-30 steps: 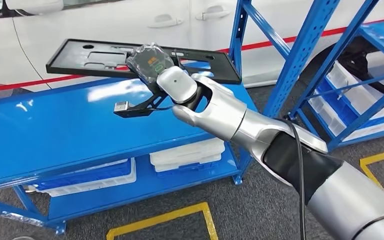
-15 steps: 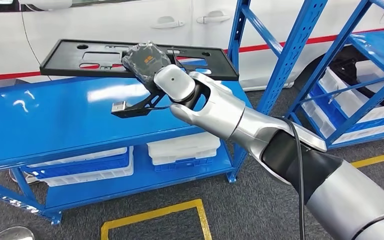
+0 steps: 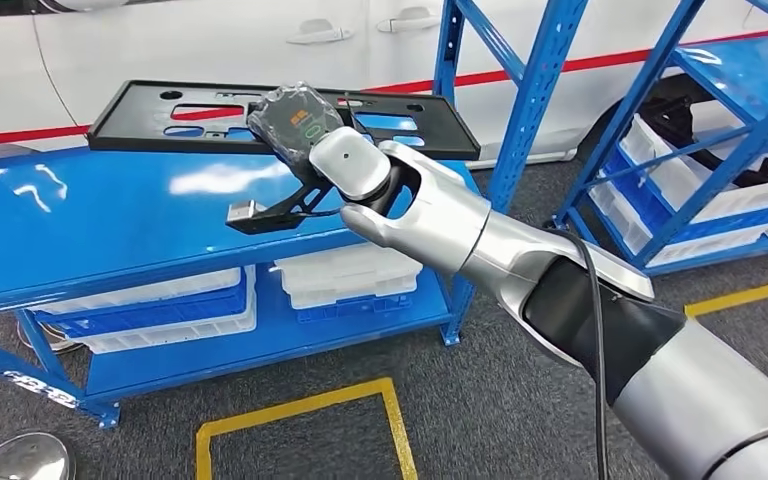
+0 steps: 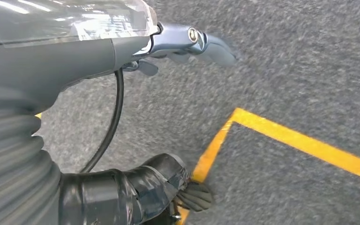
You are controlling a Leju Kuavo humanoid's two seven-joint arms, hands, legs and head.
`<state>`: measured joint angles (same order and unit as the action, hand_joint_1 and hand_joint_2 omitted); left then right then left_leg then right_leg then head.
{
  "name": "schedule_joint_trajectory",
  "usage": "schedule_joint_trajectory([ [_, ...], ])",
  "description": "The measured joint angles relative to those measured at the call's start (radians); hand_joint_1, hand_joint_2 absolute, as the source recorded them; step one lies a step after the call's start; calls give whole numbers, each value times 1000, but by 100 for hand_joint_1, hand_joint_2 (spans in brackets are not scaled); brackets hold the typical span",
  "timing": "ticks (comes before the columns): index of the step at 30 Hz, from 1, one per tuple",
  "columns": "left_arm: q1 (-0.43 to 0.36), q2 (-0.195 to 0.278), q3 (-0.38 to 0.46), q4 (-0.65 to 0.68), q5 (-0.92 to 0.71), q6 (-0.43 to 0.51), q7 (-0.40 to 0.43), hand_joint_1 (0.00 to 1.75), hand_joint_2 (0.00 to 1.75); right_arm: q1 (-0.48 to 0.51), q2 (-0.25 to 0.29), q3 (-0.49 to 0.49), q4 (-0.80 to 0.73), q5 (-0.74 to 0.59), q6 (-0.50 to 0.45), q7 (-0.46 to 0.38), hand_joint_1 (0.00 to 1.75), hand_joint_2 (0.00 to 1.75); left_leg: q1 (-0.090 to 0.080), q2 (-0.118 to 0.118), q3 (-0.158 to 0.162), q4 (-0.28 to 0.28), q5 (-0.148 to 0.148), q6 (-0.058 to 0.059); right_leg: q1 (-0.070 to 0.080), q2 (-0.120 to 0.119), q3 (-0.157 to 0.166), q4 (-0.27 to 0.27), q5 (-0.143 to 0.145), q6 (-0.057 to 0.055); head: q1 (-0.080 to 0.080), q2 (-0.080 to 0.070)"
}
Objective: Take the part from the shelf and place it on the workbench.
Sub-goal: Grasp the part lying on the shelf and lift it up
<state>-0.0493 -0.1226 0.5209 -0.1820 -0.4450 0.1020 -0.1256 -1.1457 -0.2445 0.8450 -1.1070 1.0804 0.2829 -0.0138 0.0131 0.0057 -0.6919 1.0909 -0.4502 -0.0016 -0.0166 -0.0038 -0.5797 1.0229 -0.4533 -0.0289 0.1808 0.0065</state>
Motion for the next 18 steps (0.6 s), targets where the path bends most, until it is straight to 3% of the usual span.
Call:
schedule_joint_trajectory([
  [2,-1,0,0,0,-5,0,0,0,175,-3,4,0,2,-3,3,-4,175,175,3,-1,-35,122,-92,-6,2,0,-25,0,21,-8,0,0],
  [3,-2,0,0,0,-7,0,0,0,175,-4,6,1,3,-6,3,-7,175,175,4,-1,-47,183,-119,-9,3,0,-38,1,31,-7,0,0],
  [4,-3,0,0,0,-9,0,0,0,175,-4,7,3,4,-9,4,-10,175,175,5,0,-48,221,-124,-11,3,0,-51,3,40,-5,0,0],
  [5,-3,0,0,0,-10,0,1,0,175,-4,7,4,6,-11,4,-13,175,175,6,0,-33,227,-110,-13,3,0,-64,5,49,-3,0,0],
  [7,-4,0,0,0,-13,1,2,0,175,-5,8,7,8,-15,4,-14,175,175,10,-1,47,138,-61,-14,2,0,-88,12,65,6,0,0],
  [9,-6,0,0,-1,-18,1,4,0,175,-9,8,7,10,-17,2,-14,175,175,9,-4,139,5,-56,-10,3,0,-106,20,78,18,0,0],
  [11,-7,0,1,-1,-25,2,5,0,175,-13,10,7,12,-22,1,-16,175,175,3,-10,166,-53,-67,-1,5,-1,-114,20,95,32,0,0],
  [13,-6,0,3,-1,-33,3,8,0,175,-15,12,7,15,-29,1,-17,175,175,3,-10,151,-57,-50,15,3,1,-122,18,103,44,1,0],
  [14,-6,0,4,-1,-37,3,9,0,175,-15,12,8,16,-33,1,-17,175,175,4,-8,143,-58,-38,25,2,2,-130,29,84,48,1,0],
  [15,-6,0,6,-1,-41,3,10,0,175,-15,12,8,18,-37,1,-17,175,175,5,-5,131,-60,-26,34,0,3,-143,60,46,52,1,0],
  [17,-7,0,8,-1,-47,3,11,0,175,-14,12,8,20,-41,1,-17,175,175,4,-2,103,-60,-3,45,0,3,-175,178,-59,56,1,0],
  [18,-7,1,10,-1,-49,3,12,0,175,-13,12,8,20,-42,0,-17,175,175,2,-2,88,-60,9,47,0,3,-187,243,-93,58,1,0],
])
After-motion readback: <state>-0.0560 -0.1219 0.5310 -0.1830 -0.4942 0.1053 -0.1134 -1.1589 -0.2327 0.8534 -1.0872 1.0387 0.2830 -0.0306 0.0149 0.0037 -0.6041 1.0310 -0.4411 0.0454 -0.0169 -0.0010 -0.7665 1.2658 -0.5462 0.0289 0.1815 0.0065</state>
